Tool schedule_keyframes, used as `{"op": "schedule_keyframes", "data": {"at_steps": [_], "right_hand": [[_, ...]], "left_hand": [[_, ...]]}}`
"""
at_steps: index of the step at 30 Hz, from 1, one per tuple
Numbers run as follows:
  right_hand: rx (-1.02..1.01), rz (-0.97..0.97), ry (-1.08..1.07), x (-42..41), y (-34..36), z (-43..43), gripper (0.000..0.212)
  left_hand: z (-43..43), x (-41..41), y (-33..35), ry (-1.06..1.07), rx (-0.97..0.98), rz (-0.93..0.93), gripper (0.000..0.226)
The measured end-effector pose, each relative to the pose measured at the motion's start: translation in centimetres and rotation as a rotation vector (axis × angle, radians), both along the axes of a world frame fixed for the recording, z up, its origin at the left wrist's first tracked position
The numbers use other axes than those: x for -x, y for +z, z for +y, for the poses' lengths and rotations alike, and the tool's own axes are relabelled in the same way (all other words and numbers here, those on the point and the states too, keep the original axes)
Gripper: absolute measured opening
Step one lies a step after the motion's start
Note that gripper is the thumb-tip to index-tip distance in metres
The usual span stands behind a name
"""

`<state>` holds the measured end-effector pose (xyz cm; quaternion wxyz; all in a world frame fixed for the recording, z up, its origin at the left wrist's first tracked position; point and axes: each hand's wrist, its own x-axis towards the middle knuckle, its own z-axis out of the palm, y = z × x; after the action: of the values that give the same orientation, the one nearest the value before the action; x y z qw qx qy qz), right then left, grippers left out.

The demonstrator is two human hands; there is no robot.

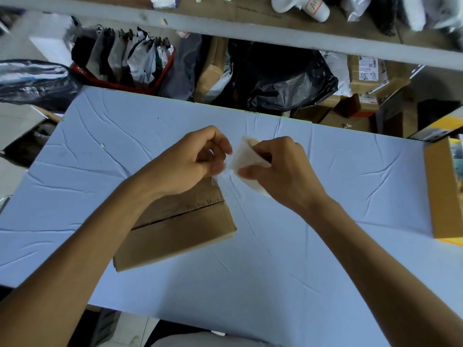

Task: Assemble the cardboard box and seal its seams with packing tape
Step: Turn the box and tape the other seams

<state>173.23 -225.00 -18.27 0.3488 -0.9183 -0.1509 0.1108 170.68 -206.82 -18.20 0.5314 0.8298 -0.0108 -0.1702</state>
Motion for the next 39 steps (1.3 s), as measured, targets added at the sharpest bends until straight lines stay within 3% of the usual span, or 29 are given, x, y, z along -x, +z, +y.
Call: {"op": "schedule_keyframes", "data": {"at_steps": [4, 9, 15, 24, 33, 39], "right_hand": [[-0.020, 0.046, 0.042, 0.1, 0.7, -0.2, 0.026], [-0.039, 0.098, 0.043, 0.2, 0.6, -0.3, 0.030], [-0.090, 0.156, 0.021, -0.2, 0.4, -0.7, 0.022], [-0.100, 0.155, 0.039, -0.1, 0.5, -0.6, 0.027], [-0.101, 0.156, 0.000, -0.5, 0.2, -0.4, 0.030], [-0.162, 0.202, -0.095, -0.9, 0.1, -0.1, 0.052]], "left_hand": [[0.0, -0.5, 0.3, 0.021, 0.027, -0.048, 0.009], [-0.6, -0.7, 0.5, 0.069, -0.136, -0.192, 0.018], [-0.8, -0.6, 1.1, 0.034, -0.123, -0.176, 0.023], [-1.7, -0.5, 0.9, 0.230, -0.075, -0.333, 0.017], [-1.8, 0.2, 1.4, 0.239, -0.125, -0.372, 0.014], [-1.5, 0.2, 1.1, 0.257, -0.146, -0.391, 0.015]]}}
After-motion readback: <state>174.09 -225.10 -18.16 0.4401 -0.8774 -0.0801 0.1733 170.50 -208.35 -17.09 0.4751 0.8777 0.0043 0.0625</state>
